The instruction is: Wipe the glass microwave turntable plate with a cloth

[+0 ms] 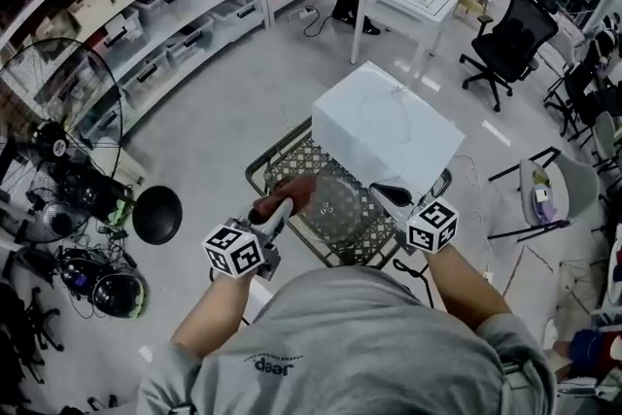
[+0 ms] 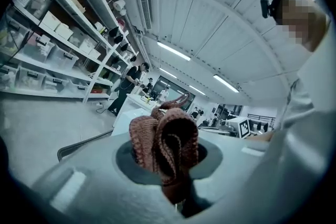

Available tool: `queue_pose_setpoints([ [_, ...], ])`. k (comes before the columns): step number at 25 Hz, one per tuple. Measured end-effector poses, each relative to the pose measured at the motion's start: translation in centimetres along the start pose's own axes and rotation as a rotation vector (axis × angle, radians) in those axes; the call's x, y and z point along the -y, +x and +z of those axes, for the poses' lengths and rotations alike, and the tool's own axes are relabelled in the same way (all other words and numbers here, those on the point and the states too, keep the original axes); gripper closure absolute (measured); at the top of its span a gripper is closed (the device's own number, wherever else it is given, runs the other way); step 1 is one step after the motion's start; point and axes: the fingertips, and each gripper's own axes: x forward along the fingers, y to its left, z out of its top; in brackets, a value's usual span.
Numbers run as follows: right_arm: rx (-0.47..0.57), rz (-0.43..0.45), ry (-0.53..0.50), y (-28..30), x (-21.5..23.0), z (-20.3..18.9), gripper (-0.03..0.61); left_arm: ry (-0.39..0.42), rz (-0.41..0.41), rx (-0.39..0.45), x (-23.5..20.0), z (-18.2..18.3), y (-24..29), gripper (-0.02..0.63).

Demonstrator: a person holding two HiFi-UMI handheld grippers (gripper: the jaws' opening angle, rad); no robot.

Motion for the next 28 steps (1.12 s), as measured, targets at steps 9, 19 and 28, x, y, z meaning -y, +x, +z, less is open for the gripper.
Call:
queue_pose_setpoints([
  [9, -0.108, 0.171, -0.025, 2.1, 1.9, -6.7, 0.569, -0.059, 0.187, 0.005, -0.9, -4.6, 4.6, 0.549],
  [19, -0.332, 0.163, -0.002, 4.0, 2.9, -20.7, 0.569, -0.080, 0.265, -0.117, -4.0, -11.7, 7.6, 0.549],
  [28, -0.465, 0.069, -0.077, 4.6, 4.5, -29.9, 0.571, -0.090, 0.191, -0.163, -7.9, -16.5, 9.2, 0.549],
])
